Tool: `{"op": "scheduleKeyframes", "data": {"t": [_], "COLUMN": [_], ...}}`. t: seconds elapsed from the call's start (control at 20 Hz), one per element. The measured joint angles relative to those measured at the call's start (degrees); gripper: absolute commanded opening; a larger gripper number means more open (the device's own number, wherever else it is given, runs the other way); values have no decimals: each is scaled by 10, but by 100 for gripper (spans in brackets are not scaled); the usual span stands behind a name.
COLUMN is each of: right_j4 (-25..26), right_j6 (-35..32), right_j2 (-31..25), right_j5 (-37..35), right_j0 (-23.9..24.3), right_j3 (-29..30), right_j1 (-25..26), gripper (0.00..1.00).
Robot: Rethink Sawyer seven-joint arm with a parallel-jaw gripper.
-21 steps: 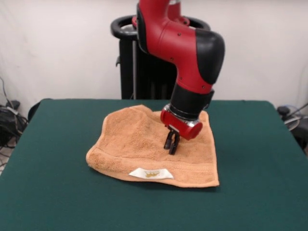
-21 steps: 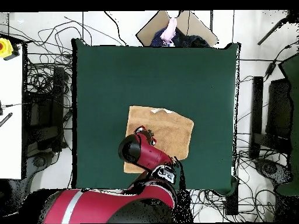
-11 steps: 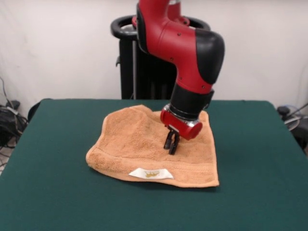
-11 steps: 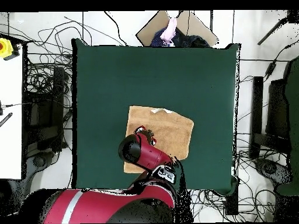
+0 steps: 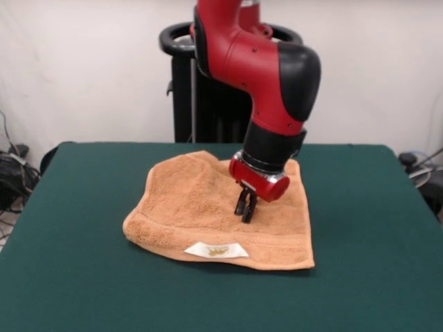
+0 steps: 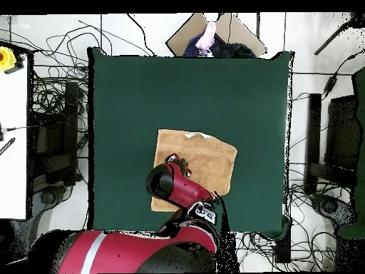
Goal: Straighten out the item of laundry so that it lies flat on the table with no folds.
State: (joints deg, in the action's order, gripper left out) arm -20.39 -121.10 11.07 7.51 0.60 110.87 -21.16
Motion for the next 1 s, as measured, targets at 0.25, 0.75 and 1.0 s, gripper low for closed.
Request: {"op": "scheduleKeyframes", "data": {"t": [0.25, 0.75, 1.0], "right_j4": [10, 10, 26], "right_j6": [0, 0, 0], "right_j2": [-8, 10, -15], "right_j5": [0, 0, 3], "right_j0": [11, -25, 11], "right_j3": [1, 1, 3], "right_j1": [-4, -3, -5], "gripper": [0, 0, 0]}}
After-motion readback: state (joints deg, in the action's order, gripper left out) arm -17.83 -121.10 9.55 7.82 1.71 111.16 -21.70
